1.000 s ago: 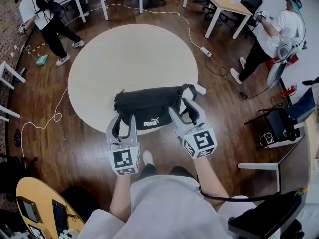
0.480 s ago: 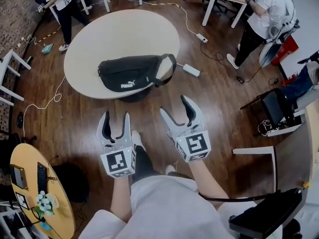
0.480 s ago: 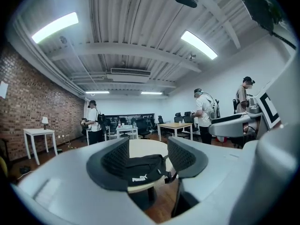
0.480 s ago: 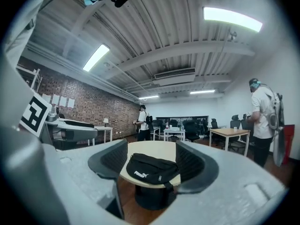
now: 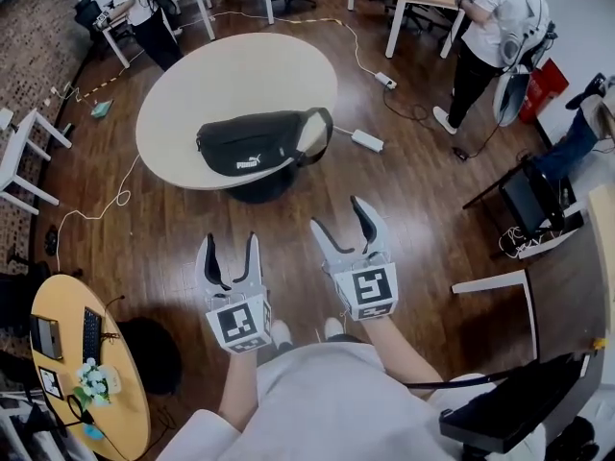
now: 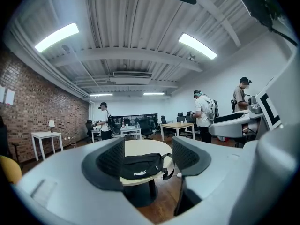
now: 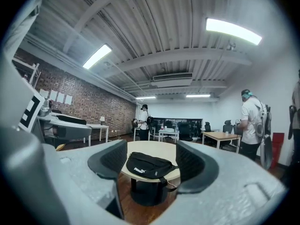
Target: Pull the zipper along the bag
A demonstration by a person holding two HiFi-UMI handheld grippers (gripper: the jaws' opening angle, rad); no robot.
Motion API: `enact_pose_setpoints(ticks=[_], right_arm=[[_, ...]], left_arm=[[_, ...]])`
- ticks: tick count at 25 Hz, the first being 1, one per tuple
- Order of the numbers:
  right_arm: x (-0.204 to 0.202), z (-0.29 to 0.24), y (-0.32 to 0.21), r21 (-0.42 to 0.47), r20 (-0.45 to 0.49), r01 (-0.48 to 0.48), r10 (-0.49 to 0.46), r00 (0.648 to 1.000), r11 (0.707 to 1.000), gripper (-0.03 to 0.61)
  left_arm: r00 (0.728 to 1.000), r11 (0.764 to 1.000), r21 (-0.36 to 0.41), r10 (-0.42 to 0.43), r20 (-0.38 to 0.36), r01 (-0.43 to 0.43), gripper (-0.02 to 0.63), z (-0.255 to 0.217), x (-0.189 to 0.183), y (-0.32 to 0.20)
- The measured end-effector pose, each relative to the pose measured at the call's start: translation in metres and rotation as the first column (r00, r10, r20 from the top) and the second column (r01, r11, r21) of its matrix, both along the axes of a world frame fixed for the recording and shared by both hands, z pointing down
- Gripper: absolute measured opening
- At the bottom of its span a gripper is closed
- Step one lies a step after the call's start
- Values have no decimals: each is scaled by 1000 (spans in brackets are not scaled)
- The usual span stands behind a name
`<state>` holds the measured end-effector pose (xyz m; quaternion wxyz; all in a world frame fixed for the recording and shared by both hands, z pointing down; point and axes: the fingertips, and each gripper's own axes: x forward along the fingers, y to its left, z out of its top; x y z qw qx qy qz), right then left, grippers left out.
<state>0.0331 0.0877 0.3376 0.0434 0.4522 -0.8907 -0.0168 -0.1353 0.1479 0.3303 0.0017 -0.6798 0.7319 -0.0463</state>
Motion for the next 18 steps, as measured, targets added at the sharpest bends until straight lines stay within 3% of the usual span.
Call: enact_pose_setpoints(ticks=[18], right_arm=[[-60, -14, 30, 31, -42, -18, 19, 999, 999, 304]], left_arm=[[1000, 999, 31, 17, -12, -17, 321, -7, -56, 32]])
